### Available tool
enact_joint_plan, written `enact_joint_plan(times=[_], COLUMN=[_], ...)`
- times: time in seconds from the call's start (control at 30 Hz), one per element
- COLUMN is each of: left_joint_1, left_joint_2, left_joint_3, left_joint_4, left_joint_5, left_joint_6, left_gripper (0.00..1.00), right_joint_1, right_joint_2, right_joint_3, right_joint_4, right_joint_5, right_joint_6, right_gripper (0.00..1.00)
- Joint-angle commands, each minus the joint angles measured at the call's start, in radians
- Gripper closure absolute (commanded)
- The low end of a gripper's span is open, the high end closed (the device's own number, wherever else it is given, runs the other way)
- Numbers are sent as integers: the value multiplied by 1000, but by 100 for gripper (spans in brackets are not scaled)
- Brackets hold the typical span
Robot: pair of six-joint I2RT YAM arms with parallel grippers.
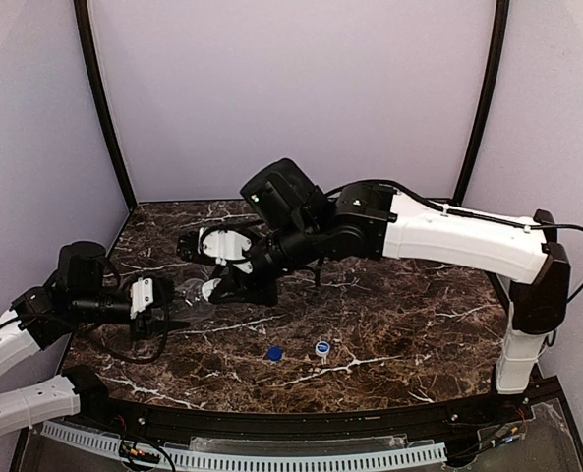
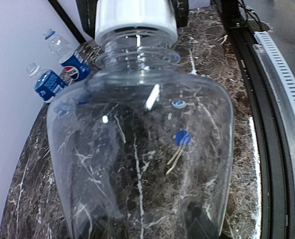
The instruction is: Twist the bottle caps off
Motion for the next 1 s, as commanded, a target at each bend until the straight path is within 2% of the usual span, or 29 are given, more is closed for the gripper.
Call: enact_joint_plan(times=[0.0, 0.13, 0.23, 0.3, 0.4, 0.73, 0.97], left_joint_1=[2, 2, 3, 3, 2, 3, 2], left_joint_2=[37, 63, 71, 72, 67, 55, 42], left_joint_3=[47, 70, 79, 81, 77, 63, 68], left_joint_4=[-87, -88, -113, -130, -124, -106, -100], left_joint_5=[95, 104, 113, 120, 122, 121, 136], left_joint_6=[12, 30, 37, 45, 41, 45, 41], left_gripper=[51, 51, 51, 51, 51, 51, 52], right_joint_1=[121, 181, 194, 195, 202, 207, 207], right_joint_2=[-54, -35, -54, -83, -115, -132, -130], right_joint_3=[-88, -168, -300, -382, -447, -484, -486], right_joint_4=[19, 134, 343, 522, 661, 720, 750], right_joint_5=[124, 492, 641, 649, 624, 612, 583], right_joint_6=[-515, -794, -1024, -1110, -1154, -1161, -1174], right_gripper=[100, 100, 100, 100, 100, 100, 76])
